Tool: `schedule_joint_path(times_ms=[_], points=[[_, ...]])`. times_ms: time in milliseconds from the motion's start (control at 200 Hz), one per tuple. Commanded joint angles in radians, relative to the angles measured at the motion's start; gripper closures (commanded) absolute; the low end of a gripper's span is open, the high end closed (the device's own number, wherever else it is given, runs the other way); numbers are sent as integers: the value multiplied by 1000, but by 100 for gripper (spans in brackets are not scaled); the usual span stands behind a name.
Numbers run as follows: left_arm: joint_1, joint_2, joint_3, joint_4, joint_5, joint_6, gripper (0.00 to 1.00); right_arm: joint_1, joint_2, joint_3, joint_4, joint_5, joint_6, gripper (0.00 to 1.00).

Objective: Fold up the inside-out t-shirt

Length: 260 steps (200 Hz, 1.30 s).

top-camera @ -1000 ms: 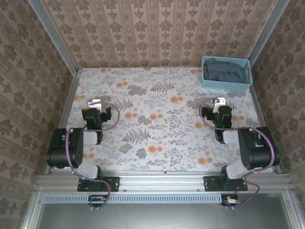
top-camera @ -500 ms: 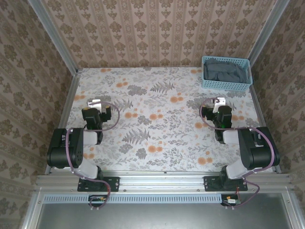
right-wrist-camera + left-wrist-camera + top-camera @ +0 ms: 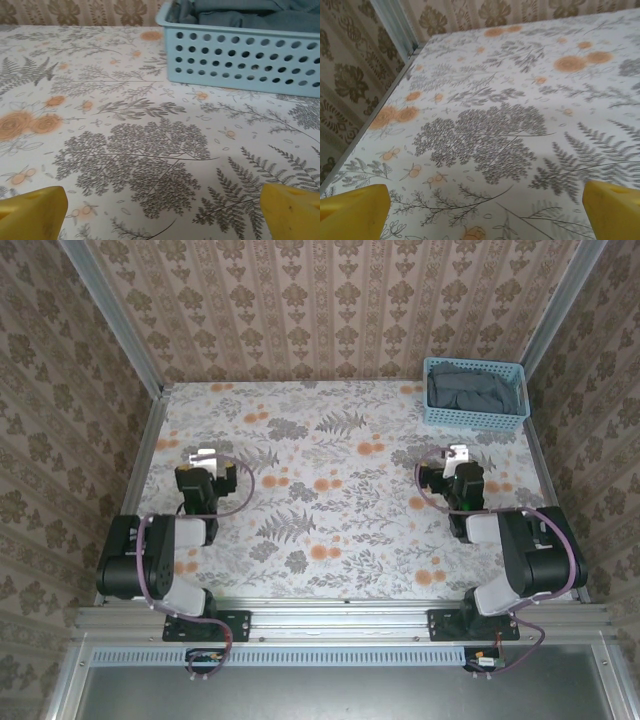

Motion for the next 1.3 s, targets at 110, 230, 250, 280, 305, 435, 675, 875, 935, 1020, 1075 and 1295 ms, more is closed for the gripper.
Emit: schedule_joint_path(times_ms=[110,230,250,280,305,435,675,875,935,1020,1075,1295], points=[[-143,-342,-47,-146,-111,71,0,75,-261,-16,-143,13,-84,0],[-157,-539,56,-464,-60,-64,0,80,-473,75,-409,-56,-3,0],[-157,-558,86,-526,-49,-87,0,80,-502,96,-447,-61,19,0],[-157,-580,131,-608,-19,-113,0,80,-532,132,-501,-61,56,0],[-158,-592,168,-677,11,-133,0,81,-552,165,-547,-52,95,0],[-158,-603,292,-897,44,-285,0,82,-600,346,-872,94,405,0],[-128,-604,369,-1100,15,-546,0,15,-625,313,-897,146,561,0],[0,-631,304,-1057,127,-657,0,-6,-479,455,-925,113,473,0],[11,-610,304,-1037,184,-638,0,-5,-393,535,-960,160,462,0],[7,-543,329,-1031,250,-619,0,-6,-239,665,-1014,230,439,0],[-6,-498,345,-1031,270,-618,0,-6,-134,749,-1034,266,421,0],[-86,-408,361,-981,291,-581,0,-67,247,1105,-1130,333,403,0]])
